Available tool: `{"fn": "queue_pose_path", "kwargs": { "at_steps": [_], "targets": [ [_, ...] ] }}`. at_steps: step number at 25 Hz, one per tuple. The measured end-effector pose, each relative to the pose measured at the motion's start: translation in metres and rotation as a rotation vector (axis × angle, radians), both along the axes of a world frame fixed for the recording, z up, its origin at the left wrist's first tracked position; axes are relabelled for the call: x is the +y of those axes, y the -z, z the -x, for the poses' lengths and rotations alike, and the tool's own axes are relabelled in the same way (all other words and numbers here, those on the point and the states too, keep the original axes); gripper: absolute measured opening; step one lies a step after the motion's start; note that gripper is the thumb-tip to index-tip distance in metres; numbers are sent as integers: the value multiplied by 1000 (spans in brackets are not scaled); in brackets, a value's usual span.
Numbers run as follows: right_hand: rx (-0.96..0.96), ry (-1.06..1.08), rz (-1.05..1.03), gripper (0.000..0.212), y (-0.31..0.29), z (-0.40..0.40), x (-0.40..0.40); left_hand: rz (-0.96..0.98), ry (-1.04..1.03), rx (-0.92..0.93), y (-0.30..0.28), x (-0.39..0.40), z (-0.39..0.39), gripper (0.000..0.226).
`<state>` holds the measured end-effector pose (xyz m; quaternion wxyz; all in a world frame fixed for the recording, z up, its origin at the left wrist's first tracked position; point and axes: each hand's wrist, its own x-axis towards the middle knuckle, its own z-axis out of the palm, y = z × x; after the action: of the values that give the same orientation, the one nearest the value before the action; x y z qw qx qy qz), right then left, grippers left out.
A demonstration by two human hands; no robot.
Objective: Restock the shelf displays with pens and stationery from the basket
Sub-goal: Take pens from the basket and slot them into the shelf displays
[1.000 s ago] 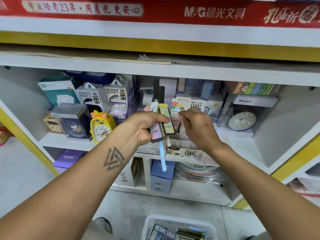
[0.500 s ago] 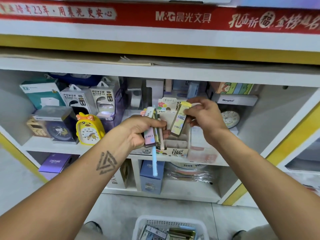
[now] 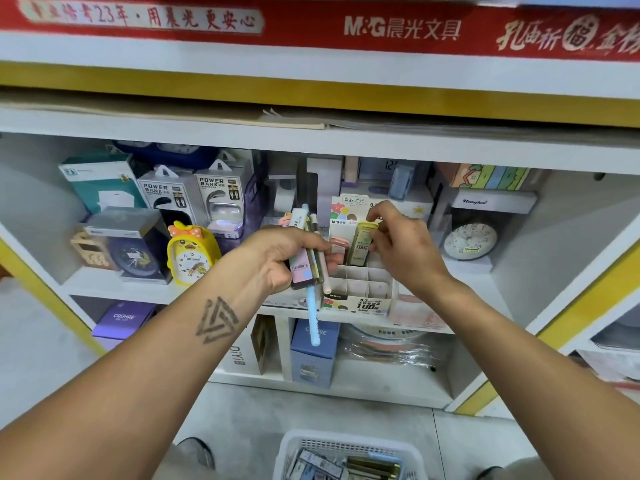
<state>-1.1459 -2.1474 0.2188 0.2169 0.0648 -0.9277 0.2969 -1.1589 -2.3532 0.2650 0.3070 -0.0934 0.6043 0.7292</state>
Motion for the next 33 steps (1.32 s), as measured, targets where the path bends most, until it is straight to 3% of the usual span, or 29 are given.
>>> {"fn": "queue_pose_path", "kwargs": {
  "at_steps": [3,7,10,13,17,19,23,29,33],
  "targets": [
    [-37,-13,-65,22,6,1,-3,5,-5,0,1,-2,2,8],
    [62,64,-346,35,6,2,-8,3,0,-4,3,-3,0,7],
    [164,5,-260,27,1,0,-20,15,13,4,4,-1,1,10],
    [76,-97,-148,24,3,-3,-30,13,15,2,5,0,0,10],
    [-45,-10,-141,30,4,-3,-25,-10,32,-8,7,2,-1,9],
    [-97,-10,71,28,0,-6,-24,-24,59,-12,8,5,-2,11],
    [-367,-129,783,7,-13,-13,-27,-54,131,-1,9,14,-8,21],
    [-435,-57,916,14,-21,-19,-14,-90,202,-17,12,27,-15,20],
    [-333,12,1038,5,-34,-23,3,-132,171,-73,13,28,-13,19]
  ]
}}
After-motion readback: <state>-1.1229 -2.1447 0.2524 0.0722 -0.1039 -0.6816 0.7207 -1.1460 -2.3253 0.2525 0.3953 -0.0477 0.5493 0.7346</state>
